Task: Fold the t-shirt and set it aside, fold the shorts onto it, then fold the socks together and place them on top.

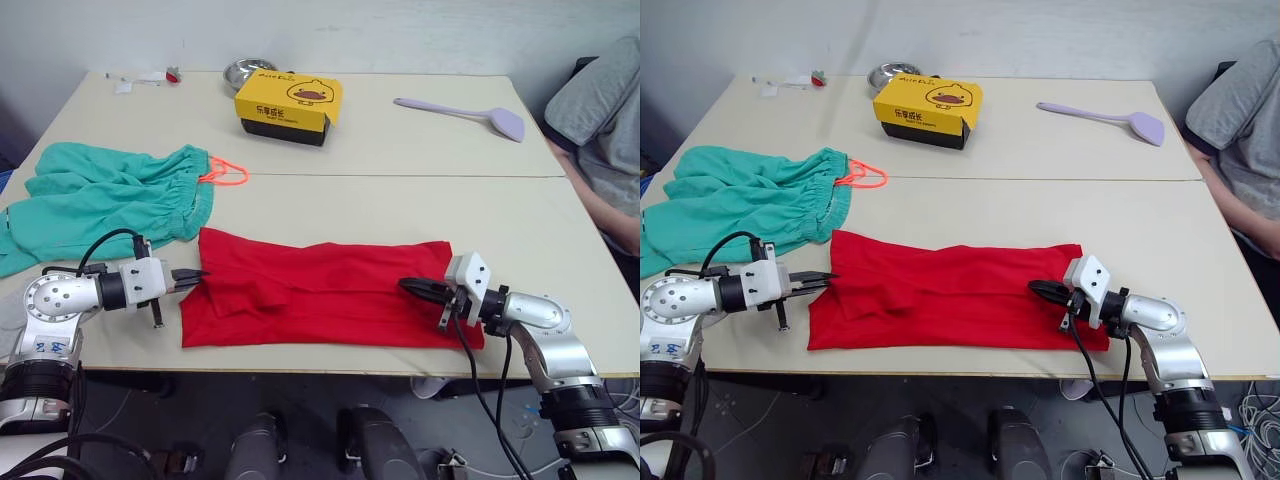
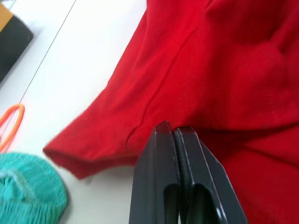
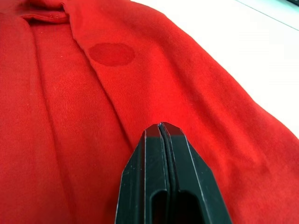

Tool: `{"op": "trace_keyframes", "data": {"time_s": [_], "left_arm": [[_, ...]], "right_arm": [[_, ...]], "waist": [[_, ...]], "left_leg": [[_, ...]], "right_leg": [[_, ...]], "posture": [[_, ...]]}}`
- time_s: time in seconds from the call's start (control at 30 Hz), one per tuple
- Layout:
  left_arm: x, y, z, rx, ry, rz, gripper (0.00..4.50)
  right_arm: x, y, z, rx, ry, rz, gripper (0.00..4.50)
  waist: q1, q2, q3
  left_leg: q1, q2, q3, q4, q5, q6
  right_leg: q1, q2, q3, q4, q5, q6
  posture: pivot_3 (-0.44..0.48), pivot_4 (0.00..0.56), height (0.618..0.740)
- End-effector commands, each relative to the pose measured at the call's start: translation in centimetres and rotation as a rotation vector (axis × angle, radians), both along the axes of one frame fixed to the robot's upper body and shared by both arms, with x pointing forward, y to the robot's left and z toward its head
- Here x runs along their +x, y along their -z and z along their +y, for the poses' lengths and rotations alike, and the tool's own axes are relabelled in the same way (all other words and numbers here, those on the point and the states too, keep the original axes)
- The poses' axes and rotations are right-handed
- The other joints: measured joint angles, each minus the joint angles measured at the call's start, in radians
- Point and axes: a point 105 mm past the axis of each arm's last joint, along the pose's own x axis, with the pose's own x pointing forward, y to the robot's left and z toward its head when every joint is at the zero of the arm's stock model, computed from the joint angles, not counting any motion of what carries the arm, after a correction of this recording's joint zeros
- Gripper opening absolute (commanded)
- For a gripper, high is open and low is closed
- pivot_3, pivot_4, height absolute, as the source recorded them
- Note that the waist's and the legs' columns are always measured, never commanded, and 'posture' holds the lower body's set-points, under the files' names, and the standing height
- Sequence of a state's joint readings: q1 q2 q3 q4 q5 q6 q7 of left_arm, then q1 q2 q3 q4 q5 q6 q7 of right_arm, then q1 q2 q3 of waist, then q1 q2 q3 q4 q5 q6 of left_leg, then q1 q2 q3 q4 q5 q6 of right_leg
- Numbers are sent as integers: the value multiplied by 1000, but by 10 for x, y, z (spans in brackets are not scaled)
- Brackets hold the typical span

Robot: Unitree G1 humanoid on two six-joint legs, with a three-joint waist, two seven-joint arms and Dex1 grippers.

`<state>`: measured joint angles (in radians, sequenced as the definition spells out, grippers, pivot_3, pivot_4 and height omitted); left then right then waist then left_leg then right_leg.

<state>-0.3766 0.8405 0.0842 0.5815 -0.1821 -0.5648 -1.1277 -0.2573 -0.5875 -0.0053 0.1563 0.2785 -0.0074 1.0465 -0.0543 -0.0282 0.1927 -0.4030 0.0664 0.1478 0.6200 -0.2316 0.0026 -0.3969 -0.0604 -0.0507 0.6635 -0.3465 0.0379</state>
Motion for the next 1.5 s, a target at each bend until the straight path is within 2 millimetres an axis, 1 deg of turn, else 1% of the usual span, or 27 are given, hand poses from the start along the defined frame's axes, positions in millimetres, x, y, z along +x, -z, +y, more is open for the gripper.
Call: {"op": "trace_keyframes", "data": {"time_s": [0.03,0.17,0.37,0.47,0.5,0.53,0.6,0.7,0.77,0.8,0.83,0.87,0.93,1.03,1.1,1.17,1.23,1.33,1.43,1.5], "left_arm": [[2,-10,16,-38,-69,-18,23],[6,-11,18,-79,-99,-9,23],[7,-5,23,-54,-119,14,23],[4,-8,21,-144,-113,73,23],[2,-8,21,-162,-109,101,386],[-1,-7,21,-173,-107,134,582],[-6,-8,25,-182,-120,165,1205],[-11,-18,31,-245,-153,168,2227],[-17,-28,36,-335,-181,203,2842],[-19,-33,38,-377,-194,217,2842],[-20,-42,37,-449,-216,222,2842],[-22,-47,31,-492,-205,222,2842],[-25,-46,17,-494,-195,232,2842],[-35,-35,-6,-415,-128,231,2842],[-40,-27,-15,-369,-102,233,2842],[-47,-16,-23,-278,-62,235,2842],[-48,-7,-28,-205,-51,230,2842],[-39,-2,-33,-185,-83,208,2842],[-31,6,-30,-158,-138,200,2842],[-30,13,-27,-128,-152,215,2842]], "right_arm": [[-1,-11,1,17,-8,-39,0],[-2,-11,1,15,-9,-34,0],[-3,-10,1,16,-9,-30,0],[-4,-10,2,18,-11,-28,0],[-4,-10,2,18,-11,-27,0],[-5,-10,2,18,-12,-27,0],[-6,-10,3,20,-14,-28,0],[-8,-13,2,29,-24,-29,0],[-11,-16,2,47,-43,-32,0],[-13,-18,3,57,-54,-34,0],[-16,-21,4,73,-73,-32,0],[-18,-23,7,84,-88,-32,0],[-20,-23,12,90,-103,-30,0],[-19,-21,19,91,-112,-26,0],[-19,-20,22,91,-117,-23,0],[-19,-19,24,90,-123,-19,0],[-18,-19,24,90,-124,-16,0],[-18,-18,25,87,-125,-11,0],[-17,-17,26,88,-125,-9,0],[-17,-17,27,90,-125,-10,0]], "waist": [[0,0,0],[1,0,0],[0,0,0],[0,0,0],[0,0,0],[0,0,0],[-1,0,0],[-2,0,0],[-1,0,0],[-1,0,0],[-2,0,0],[-2,0,0],[-1,0,0],[0,0,0],[0,0,0],[0,0,0],[-1,0,0],[1,0,0],[2,0,0],[-1,0,0]], "left_leg": [[0,0,0,0,0,0],[0,0,0,0,0,0],[0,0,0,0,0,0],[0,0,0,0,0,0],[0,0,0,0,0,0],[0,0,0,0,0,0],[0,0,0,0,0,0],[0,0,0,0,0,0],[0,0,-1,0,0,0],[0,0,-1,0,0,0],[0,0,-1,1,0,0],[0,0,-1,1,0,0],[0,0,-2,1,0,0],[1,0,-2,1,0,0],[2,0,-2,1,0,0],[2,0,-2,0,0,-1],[2,0,-2,0,-1,-1],[2,0,-2,0,-2,-4],[1,0,-2,0,-2,-3],[1,0,-2,0,-1,-1]], "right_leg": [[0,0,0,0,0,0],[0,0,0,0,0,0],[0,0,0,0,0,0],[0,0,0,0,0,0],[0,0,0,0,0,0],[0,0,0,1,0,0],[0,0,0,1,0,0],[0,0,0,0,0,0],[0,0,0,1,0,0],[0,0,0,1,0,0],[0,0,0,1,0,0],[1,0,0,1,0,0],[2,-1,0,1,0,0],[3,-1,0,0,0,0],[3,-1,0,0,0,0],[3,-1,0,0,0,0],[2,-1,0,0,0,0],[2,-1,0,0,0,-1],[2,-1,0,0,0,-1],[2,-1,0,-1,0,-1]], "posture": [[0,150,740],[0,150,740],[0,150,740],[0,150,740],[0,150,740],[0,150,740],[0,150,740],[0,150,740],[0,150,740],[0,150,740],[0,150,740],[0,150,740],[0,150,740],[0,150,740],[0,150,740],[0,150,740],[0,150,740],[0,150,740],[0,150,740],[0,150,740]]}}
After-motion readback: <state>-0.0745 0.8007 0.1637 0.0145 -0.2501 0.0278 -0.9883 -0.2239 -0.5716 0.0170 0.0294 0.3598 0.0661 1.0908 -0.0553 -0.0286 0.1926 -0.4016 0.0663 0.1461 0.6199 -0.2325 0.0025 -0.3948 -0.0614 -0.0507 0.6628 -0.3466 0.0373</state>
